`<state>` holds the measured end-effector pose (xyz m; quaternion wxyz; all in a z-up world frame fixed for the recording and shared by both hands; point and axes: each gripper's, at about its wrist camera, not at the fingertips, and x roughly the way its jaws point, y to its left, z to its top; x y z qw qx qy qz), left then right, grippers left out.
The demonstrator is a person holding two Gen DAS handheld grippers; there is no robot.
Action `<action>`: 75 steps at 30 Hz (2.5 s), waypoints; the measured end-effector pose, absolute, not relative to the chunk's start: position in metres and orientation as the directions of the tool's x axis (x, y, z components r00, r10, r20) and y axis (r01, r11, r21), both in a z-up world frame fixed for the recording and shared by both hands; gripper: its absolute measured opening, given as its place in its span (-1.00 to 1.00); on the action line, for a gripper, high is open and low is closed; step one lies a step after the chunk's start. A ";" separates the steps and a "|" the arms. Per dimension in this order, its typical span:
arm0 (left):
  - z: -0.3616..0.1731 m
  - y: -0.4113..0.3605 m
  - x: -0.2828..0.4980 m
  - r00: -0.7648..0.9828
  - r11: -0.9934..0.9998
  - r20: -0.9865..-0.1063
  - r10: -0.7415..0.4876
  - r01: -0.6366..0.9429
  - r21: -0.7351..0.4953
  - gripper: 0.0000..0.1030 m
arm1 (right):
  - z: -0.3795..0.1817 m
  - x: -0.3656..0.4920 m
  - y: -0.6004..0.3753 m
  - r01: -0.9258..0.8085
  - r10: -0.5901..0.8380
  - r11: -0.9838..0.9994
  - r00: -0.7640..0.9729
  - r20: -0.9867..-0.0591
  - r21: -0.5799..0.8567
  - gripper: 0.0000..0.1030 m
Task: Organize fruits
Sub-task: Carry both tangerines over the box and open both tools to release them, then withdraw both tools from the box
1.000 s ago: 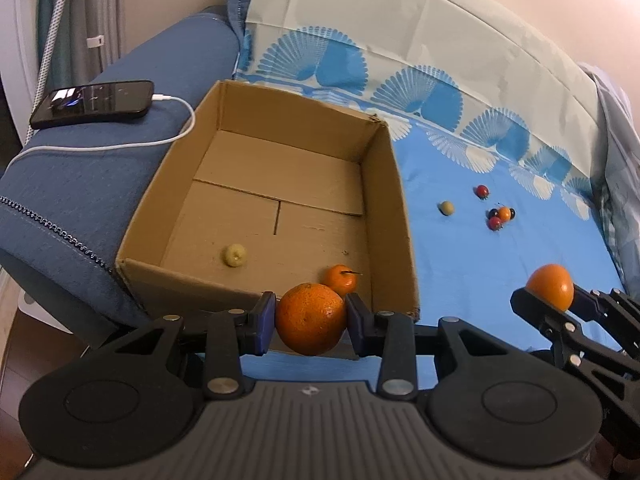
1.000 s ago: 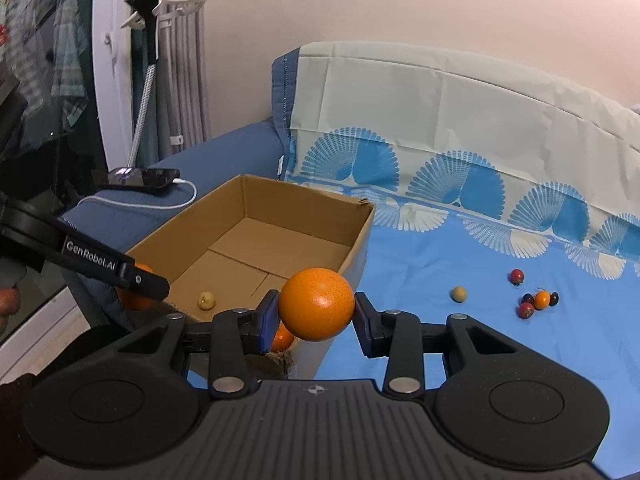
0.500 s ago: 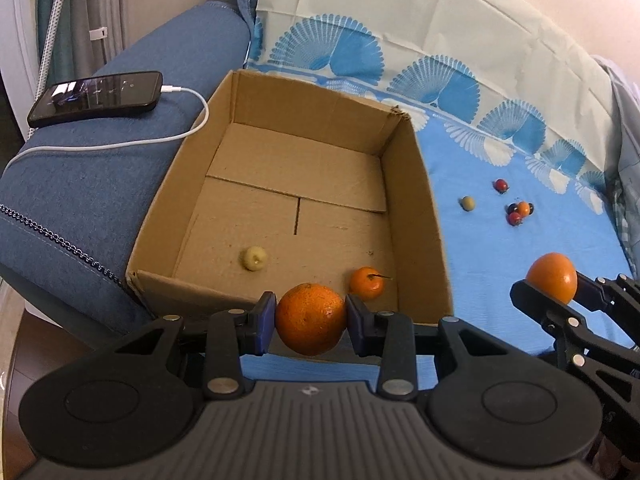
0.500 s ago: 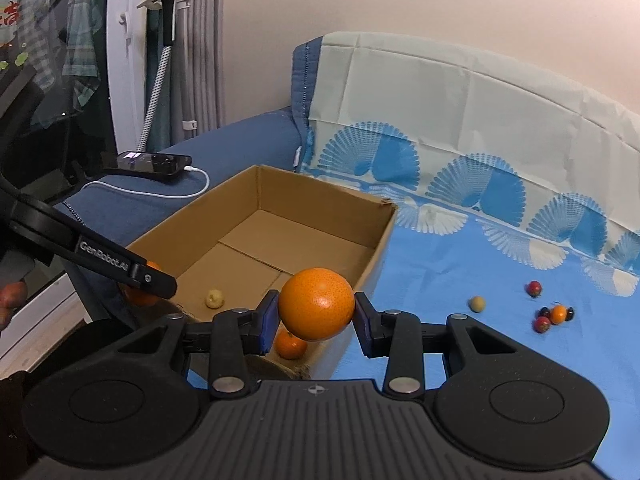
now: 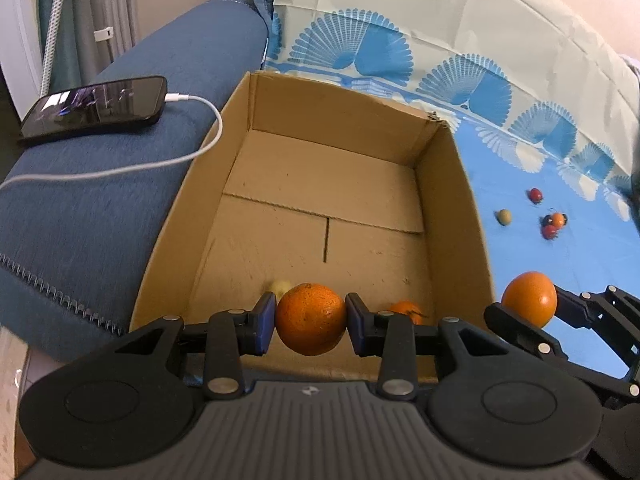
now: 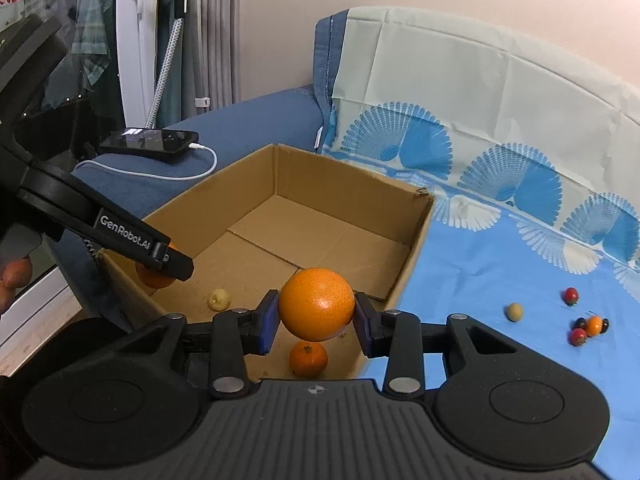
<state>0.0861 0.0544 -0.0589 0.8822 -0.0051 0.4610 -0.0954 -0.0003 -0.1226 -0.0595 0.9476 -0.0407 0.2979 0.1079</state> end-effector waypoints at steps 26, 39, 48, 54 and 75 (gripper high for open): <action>-0.099 0.052 0.132 0.600 0.991 -0.794 -0.102 0.133 -0.027 1.00 | -0.100 0.055 -0.104 -0.283 0.185 0.957 0.753 -0.631 -0.057 0.51; -0.086 0.044 0.065 0.593 0.994 -0.804 -0.040 0.102 0.026 1.00 | -0.073 0.003 -0.115 -0.200 0.146 0.980 0.756 -0.638 -0.014 0.78; -0.056 0.041 0.022 0.648 0.996 -0.760 -0.043 0.091 0.021 1.00 | -0.042 -0.044 -0.121 -0.174 0.121 0.984 0.819 -0.561 -0.042 0.83; -0.036 0.034 -0.003 0.692 0.994 -0.720 -0.046 0.105 0.038 1.00 | -0.029 -0.071 -0.126 -0.168 0.121 0.985 0.847 -0.517 -0.044 0.87; -0.023 0.032 -0.040 0.738 0.991 -0.674 -0.031 0.113 0.078 1.00 | -0.025 -0.110 -0.132 -0.149 0.113 0.988 0.867 -0.485 -0.036 0.95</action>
